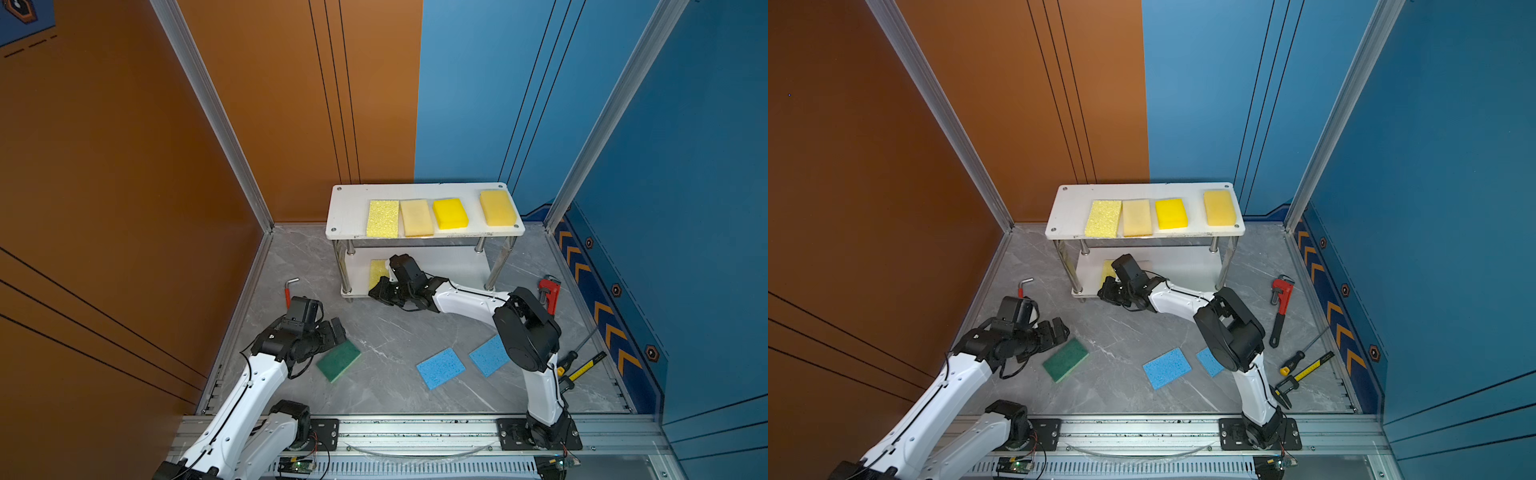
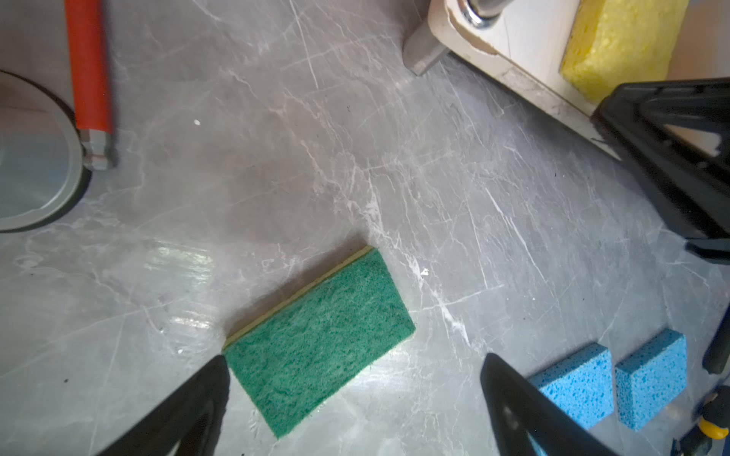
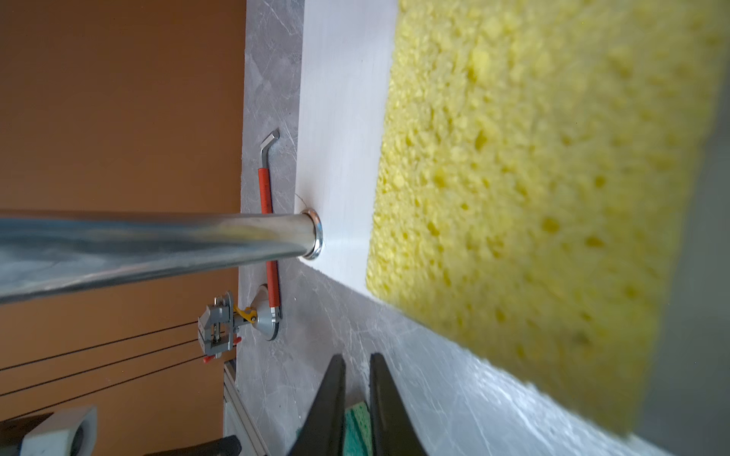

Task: Arrange cleaning sponges on a shelf
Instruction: Move the cleaning sponge to the shelf.

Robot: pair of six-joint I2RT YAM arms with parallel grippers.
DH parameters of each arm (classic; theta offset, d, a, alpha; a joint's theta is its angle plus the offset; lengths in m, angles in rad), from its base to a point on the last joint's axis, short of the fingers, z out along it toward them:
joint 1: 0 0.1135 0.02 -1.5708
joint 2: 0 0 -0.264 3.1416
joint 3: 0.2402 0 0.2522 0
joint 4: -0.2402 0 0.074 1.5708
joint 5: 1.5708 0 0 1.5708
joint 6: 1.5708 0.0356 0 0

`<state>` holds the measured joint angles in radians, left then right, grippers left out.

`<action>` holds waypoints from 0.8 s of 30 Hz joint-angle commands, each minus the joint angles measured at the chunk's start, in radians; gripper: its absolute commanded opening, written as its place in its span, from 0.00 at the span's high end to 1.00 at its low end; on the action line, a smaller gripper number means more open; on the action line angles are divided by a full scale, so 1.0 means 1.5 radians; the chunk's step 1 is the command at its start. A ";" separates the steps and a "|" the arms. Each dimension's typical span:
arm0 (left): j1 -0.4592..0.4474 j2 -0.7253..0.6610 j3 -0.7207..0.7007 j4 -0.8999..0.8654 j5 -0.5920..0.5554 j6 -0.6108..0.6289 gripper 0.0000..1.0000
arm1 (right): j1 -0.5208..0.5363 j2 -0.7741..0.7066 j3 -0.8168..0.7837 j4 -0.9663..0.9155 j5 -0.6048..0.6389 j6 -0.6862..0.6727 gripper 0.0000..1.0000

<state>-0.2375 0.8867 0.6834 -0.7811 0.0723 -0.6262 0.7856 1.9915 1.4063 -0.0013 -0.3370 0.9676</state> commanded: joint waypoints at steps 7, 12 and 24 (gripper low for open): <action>-0.168 0.122 0.048 -0.097 -0.136 -0.007 0.02 | -0.025 -0.235 -0.171 -0.105 0.031 -0.077 0.53; -0.187 0.187 0.069 -0.096 -0.160 0.017 0.02 | -0.051 -0.309 -0.247 -0.121 0.018 -0.085 0.41; -0.204 0.329 0.134 -0.082 -0.144 0.177 0.02 | -0.135 -0.424 -0.352 -0.135 0.016 -0.069 0.28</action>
<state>-0.5301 1.3643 0.8612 -0.8902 -0.1497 -0.4381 0.6033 1.4063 0.9070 -0.1719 -0.3180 0.8646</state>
